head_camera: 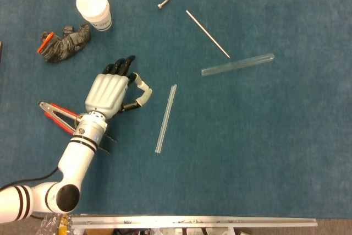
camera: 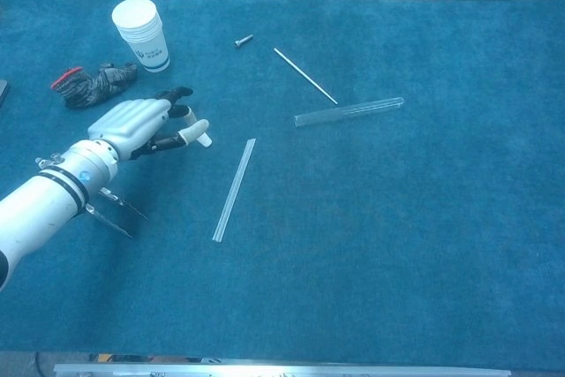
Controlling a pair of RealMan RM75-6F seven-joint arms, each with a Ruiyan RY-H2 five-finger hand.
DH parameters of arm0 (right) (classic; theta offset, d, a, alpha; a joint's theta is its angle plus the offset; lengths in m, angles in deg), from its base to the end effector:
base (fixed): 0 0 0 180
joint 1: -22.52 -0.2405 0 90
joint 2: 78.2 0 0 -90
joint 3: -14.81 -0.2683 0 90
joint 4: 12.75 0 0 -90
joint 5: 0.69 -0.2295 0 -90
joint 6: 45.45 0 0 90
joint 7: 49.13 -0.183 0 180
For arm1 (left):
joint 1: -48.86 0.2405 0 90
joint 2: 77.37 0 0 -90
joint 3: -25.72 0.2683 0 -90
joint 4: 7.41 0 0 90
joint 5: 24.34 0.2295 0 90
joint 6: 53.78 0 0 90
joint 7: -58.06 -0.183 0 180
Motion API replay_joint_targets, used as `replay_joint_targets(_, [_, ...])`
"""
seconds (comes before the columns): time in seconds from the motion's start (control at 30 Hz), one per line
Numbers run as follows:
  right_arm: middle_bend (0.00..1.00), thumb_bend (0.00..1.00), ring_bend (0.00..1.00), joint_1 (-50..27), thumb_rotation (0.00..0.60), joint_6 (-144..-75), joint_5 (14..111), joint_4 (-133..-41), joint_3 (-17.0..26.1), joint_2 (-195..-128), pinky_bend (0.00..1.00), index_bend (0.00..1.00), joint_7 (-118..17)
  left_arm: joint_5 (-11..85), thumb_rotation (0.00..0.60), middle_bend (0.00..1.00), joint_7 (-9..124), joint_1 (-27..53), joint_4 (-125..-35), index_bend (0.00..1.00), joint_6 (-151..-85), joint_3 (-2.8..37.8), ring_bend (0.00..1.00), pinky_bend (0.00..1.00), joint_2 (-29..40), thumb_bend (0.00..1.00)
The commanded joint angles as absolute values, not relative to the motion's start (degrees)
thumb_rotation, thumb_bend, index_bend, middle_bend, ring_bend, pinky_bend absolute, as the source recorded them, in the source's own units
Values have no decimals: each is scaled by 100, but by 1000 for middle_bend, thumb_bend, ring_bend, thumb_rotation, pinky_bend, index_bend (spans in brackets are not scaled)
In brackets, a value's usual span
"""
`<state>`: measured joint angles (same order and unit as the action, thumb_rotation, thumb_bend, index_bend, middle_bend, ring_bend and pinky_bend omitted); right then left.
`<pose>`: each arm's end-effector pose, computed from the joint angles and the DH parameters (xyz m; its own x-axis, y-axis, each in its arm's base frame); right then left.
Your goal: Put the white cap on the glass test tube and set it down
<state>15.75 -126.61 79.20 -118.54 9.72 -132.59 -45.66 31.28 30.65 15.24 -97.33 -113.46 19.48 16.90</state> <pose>-0.2997 -0.2371 0.1788 0.3777 -0.0317 0.9254 -0.9247 0.0380 0.3787 -0.1872 0.3221 -0.0910 0.3553 0.4156 0.8373 0.9337 -0.1994 -0.2973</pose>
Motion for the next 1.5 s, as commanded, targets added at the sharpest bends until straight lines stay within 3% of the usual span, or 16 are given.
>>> replay_joint_targets(0.03, [202, 301, 41, 1590, 600, -12677, 7943, -11842, 975, -13252, 221, 264, -4596, 3112, 0, 0, 3034, 1521, -9772, 326, -11383, 1956, 0, 16, 1692, 246])
replay_joint_targets(0.8, [202, 301, 42, 1679, 600, -12737, 8067, -11770, 999, -13220, 221, 264, -4853, 3326, 0, 0, 2903, 1538, -10181, 313, -11762, 1985, 0, 16, 1525, 246])
replay_joint_targets(0.87, [202, 301, 42, 1677, 600, -12728, 8070, -11767, 1003, -13231, 221, 264, -4844, 3466, 54, 0, 3011, 1578, -10224, 304, -11833, 1990, 0, 17, 1464, 246])
replay_joint_targets(0.97, [202, 301, 41, 1675, 600, -12721, 8066, -11778, 1001, -13241, 220, 264, -4821, 3604, 311, 0, 3196, 1612, -10281, 293, -11821, 2000, 0, 16, 1345, 246])
replay_joint_targets(1.1, [202, 301, 41, 1673, 600, -12731, 8086, -11812, 999, -13247, 221, 264, -4776, 3625, 565, 0, 3358, 1588, -10356, 291, -11636, 2008, 0, 16, 1177, 246])
replay_joint_targets(1.17, [202, 301, 42, 1669, 600, -12728, 8093, -11832, 999, -13251, 221, 264, -4749, 3534, 600, 0, 3411, 1542, -10428, 286, -11477, 1984, 0, 16, 1083, 246])
replay_joint_targets(1.5, [202, 301, 42, 1649, 600, -12682, 8106, -11874, 1013, -13272, 221, 264, -4655, 3498, 600, 0, 3183, 1303, -10199, 333, -11328, 1948, 0, 16, 1294, 246])
